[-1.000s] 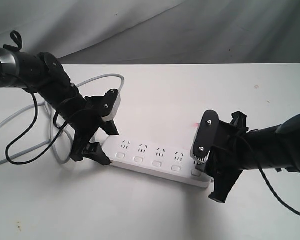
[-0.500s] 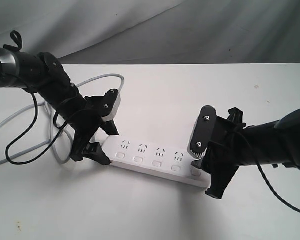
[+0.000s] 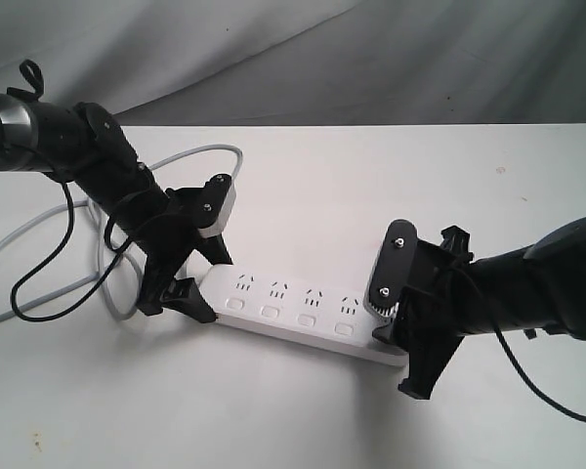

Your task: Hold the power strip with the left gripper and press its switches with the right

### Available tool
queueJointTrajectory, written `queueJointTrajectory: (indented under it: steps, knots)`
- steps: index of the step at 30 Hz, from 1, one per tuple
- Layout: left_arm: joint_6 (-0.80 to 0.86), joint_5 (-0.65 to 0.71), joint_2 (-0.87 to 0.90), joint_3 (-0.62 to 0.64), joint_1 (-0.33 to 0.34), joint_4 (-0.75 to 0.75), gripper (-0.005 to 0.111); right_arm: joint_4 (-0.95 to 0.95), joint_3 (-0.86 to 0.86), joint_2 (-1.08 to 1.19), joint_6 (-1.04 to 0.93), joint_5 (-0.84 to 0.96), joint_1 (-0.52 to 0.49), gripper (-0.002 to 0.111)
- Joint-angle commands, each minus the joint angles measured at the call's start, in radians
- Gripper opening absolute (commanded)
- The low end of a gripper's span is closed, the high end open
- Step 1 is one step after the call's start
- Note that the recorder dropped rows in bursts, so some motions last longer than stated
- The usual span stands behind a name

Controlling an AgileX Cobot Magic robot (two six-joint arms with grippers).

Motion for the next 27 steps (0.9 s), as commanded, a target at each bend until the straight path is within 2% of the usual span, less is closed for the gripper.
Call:
queueJointTrajectory:
  steps: [1, 19, 23, 27]
  knots:
    - [-0.003, -0.003, -0.001, 0.000, -0.004, 0.014, 0.067, 0.004, 0.006, 0.014, -0.011, 0.013, -0.005, 0.048]
    - [-0.003, -0.003, -0.001, 0.000, -0.004, 0.014, 0.067, -0.015, 0.029, 0.093, -0.011, 0.007, -0.005, 0.048]
    - [-0.003, -0.003, -0.001, 0.000, -0.004, 0.014, 0.067, -0.008, 0.029, 0.031, -0.011, 0.007, -0.005, 0.048]
    - [-0.003, -0.003, -0.001, 0.000, -0.004, 0.014, 0.067, 0.061, 0.029, -0.173, -0.007, 0.003, -0.005, 0.048]
